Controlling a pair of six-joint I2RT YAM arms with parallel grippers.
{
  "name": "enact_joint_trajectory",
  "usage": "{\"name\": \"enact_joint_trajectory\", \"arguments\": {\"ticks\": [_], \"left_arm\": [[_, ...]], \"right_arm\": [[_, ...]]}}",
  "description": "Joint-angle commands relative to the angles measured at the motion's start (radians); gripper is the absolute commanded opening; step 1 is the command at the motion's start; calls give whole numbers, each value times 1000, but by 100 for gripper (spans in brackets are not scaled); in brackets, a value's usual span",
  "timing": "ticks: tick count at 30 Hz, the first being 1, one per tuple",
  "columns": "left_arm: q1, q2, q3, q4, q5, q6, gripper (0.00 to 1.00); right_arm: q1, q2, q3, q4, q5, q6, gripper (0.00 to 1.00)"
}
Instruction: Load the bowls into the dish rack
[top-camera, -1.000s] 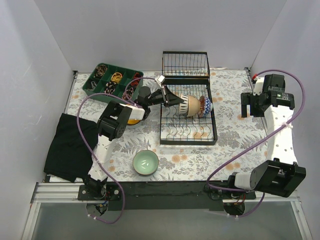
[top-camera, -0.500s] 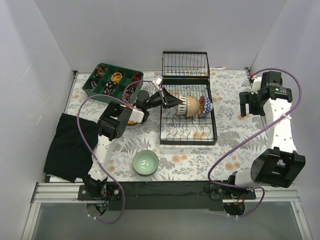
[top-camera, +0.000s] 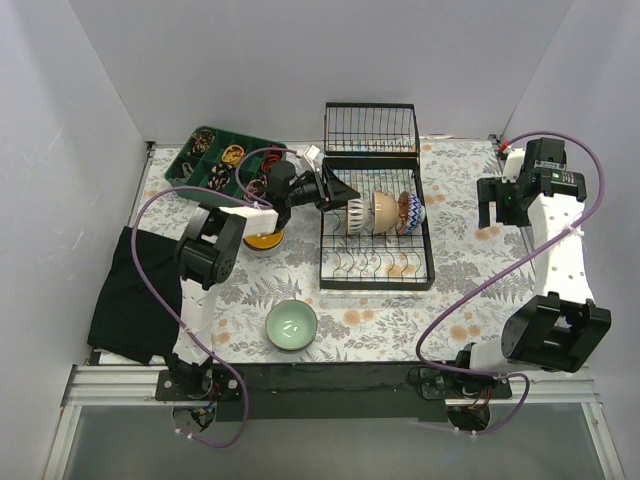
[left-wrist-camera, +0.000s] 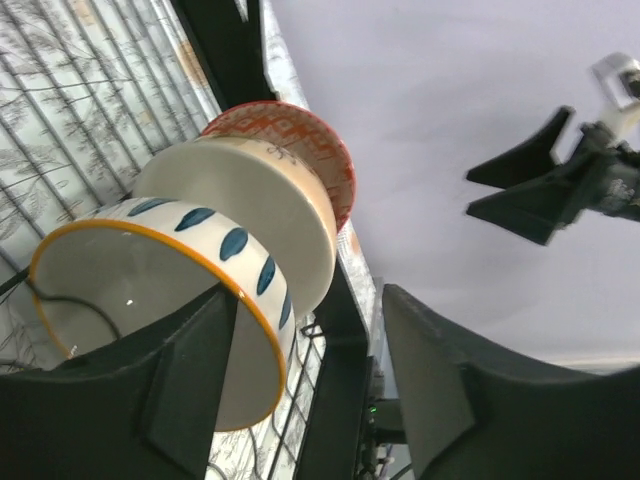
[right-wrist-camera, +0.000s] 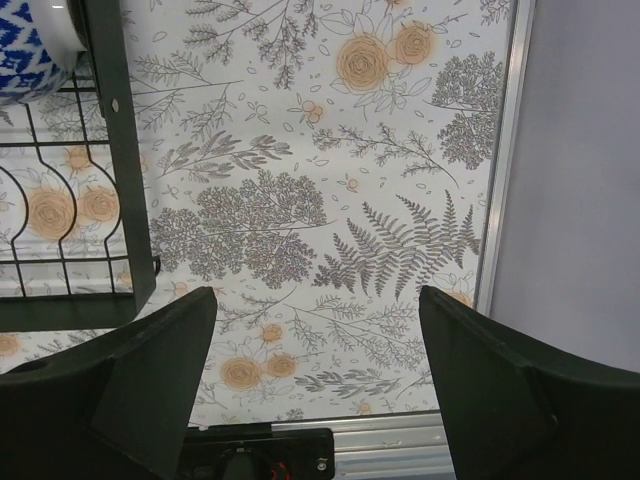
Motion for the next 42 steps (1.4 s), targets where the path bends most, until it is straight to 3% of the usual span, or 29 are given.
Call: {"name": "enact_joint_trajectory", "arguments": {"ticks": [1,5,6,7,8,11,15,18,19,22,23,26,31,38,42], "left_arm": [[7,-177,75,-418,-108,322,62],[20,-254,105,-706,-233,488,71],[29,-269,106,-746,-255,556,77],[32,-287,118,-798,-270,592,98],[38,-297,128,-879,-287,630,98],[66,-356,125,-969,-295,725,98],[79,-496,122,-1108,-314,998,95],[73,-637,76,-1248,-277,1250,85],[67,-674,60,-1298,-213,1410,82],[35,-841,-28,-1515,-119,1668,73],[17,-878,-55,-1620,-122,1819,71],[-74,-1017,-180,-1762,-169,2023,66],[-249,-1148,-345,-1822,-226,2030,51],[-567,-1185,-466,-1762,-318,1827,47],[-580,-1170,-501,-1712,-341,1792,46]], "right_arm": [[-2,4,55,16,-63,22,90],[-2,7,70,10,-95,25,90],[-2,10,75,9,-103,25,90],[-2,12,78,9,-112,24,91],[-2,12,84,9,-117,22,91],[-2,17,96,10,-147,18,91],[-2,-2,122,12,-187,-2,91],[-2,-42,81,25,-206,-59,90],[-2,-57,63,45,-198,-97,90],[-2,-118,-41,99,-164,-137,90],[-2,-134,-62,110,-160,-148,90],[-2,-186,-129,139,-175,-152,90],[-2,-256,-211,159,-198,-156,90],[-2,-309,-252,159,-196,-191,90],[-2,-329,-255,157,-193,-197,90]]}}
